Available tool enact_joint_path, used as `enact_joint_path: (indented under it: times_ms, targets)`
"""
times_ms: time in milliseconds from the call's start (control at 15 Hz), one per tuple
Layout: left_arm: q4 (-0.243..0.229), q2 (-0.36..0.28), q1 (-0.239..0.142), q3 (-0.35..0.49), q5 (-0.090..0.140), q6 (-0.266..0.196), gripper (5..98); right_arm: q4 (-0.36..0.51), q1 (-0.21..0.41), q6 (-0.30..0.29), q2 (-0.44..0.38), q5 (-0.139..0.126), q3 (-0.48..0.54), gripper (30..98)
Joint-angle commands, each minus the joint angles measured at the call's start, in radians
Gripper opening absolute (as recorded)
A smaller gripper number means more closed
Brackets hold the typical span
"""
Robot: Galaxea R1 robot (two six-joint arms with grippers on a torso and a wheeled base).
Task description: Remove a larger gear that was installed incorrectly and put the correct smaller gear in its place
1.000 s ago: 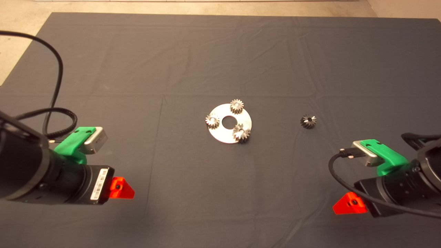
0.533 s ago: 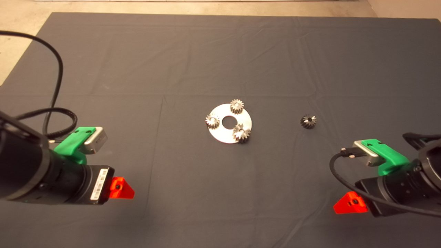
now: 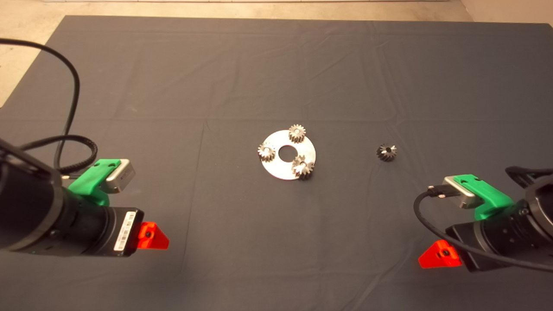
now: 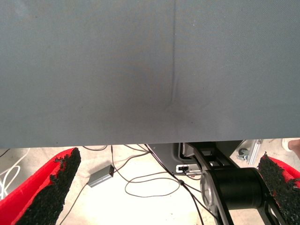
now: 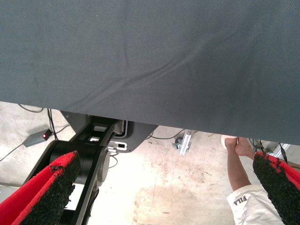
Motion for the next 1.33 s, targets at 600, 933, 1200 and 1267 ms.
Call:
enact_joint_path:
  times_ms: [600, 933, 1200, 1267]
  targets:
    - [-0.016, -0.006, -0.001, 0.015, 0.004, -0.014, 98.2, 0.001, 0.019, -0.001, -0.037, -0.124, 0.003, 97.6]
    - [-0.016, -0.009, -0.003, 0.015, 0.004, -0.014, 98.2, 0.0, 0.019, -0.003, -0.051, -0.124, 0.005, 97.6]
    - [-0.016, -0.011, -0.003, 0.015, 0.006, -0.02, 98.2, -0.005, 0.017, -0.004, -0.038, -0.124, 0.002, 97.6]
    - [-0.016, -0.003, -0.003, 0.015, 0.006, -0.02, 98.2, -0.004, 0.015, -0.004, -0.031, -0.124, 0.002, 97.6]
